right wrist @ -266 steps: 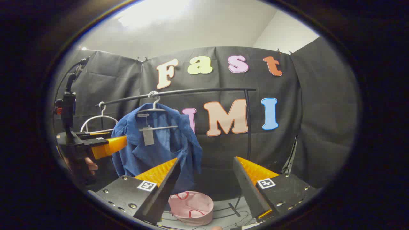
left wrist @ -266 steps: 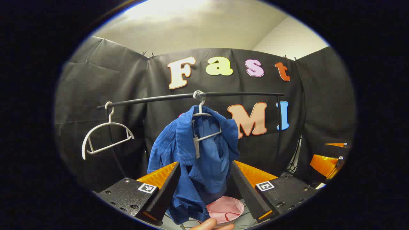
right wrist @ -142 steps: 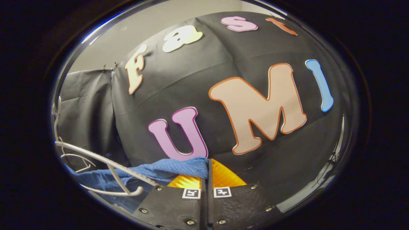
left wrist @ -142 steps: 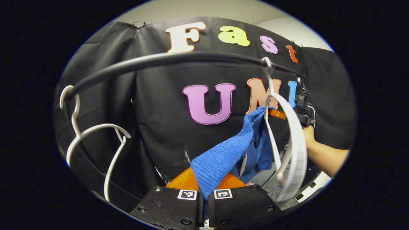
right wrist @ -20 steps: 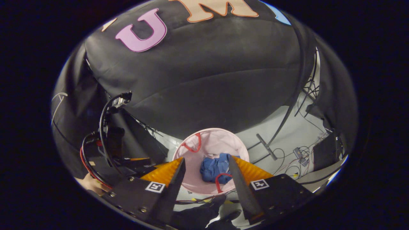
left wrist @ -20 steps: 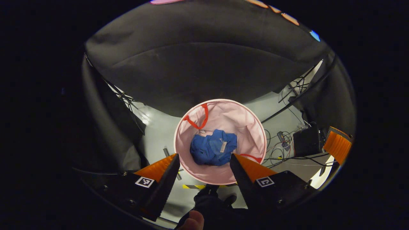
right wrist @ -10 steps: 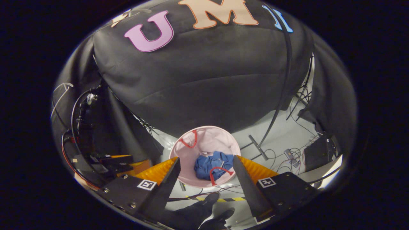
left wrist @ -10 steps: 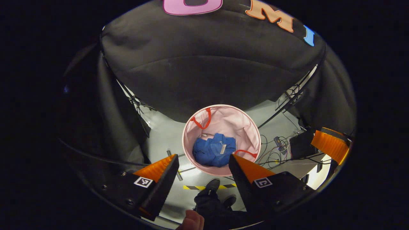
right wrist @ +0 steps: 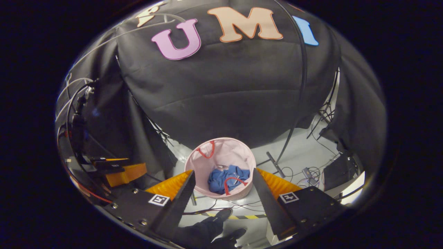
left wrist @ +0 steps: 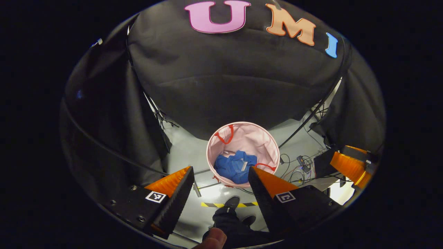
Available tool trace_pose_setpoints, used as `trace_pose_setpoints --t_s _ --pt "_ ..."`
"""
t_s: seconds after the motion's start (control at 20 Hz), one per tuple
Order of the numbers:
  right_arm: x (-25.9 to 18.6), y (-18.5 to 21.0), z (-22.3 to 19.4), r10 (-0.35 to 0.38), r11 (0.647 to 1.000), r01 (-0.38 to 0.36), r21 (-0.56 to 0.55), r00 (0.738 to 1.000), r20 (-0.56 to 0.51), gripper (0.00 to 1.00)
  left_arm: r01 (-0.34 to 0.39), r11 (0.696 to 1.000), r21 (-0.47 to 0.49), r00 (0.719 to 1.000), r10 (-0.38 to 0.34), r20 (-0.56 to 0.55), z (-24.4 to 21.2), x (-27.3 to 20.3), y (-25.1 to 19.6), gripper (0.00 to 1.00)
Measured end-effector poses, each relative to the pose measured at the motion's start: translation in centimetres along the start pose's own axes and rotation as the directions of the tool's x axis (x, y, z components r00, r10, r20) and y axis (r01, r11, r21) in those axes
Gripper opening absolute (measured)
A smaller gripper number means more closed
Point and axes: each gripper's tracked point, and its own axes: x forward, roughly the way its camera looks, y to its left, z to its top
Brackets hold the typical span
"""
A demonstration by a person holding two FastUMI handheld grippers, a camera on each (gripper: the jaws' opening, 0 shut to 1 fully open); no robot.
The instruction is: Grasp the clothes on the hanger with both hands and then place them into the laundry hamper below.
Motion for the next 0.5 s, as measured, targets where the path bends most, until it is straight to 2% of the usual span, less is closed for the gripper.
trace_pose_setpoints --t_s 0.25,0.5 --pt "-3.4 -0.2 0.4 0.020 1.000 -0.019 -0.010 0.999 0.047 1.00 -0.033 0.999 0.006 0.996 0.033 0.081 1.1 -3.9 -0.9 0.99" --pt "-8.0 -1.7 2.5 0.015 0.999 -0.009 -0.041 0.988 0.152 0.99 -0.051 0.999 0.000 0.981 0.050 0.188 2.7 -9.3 -2.5 0.99"
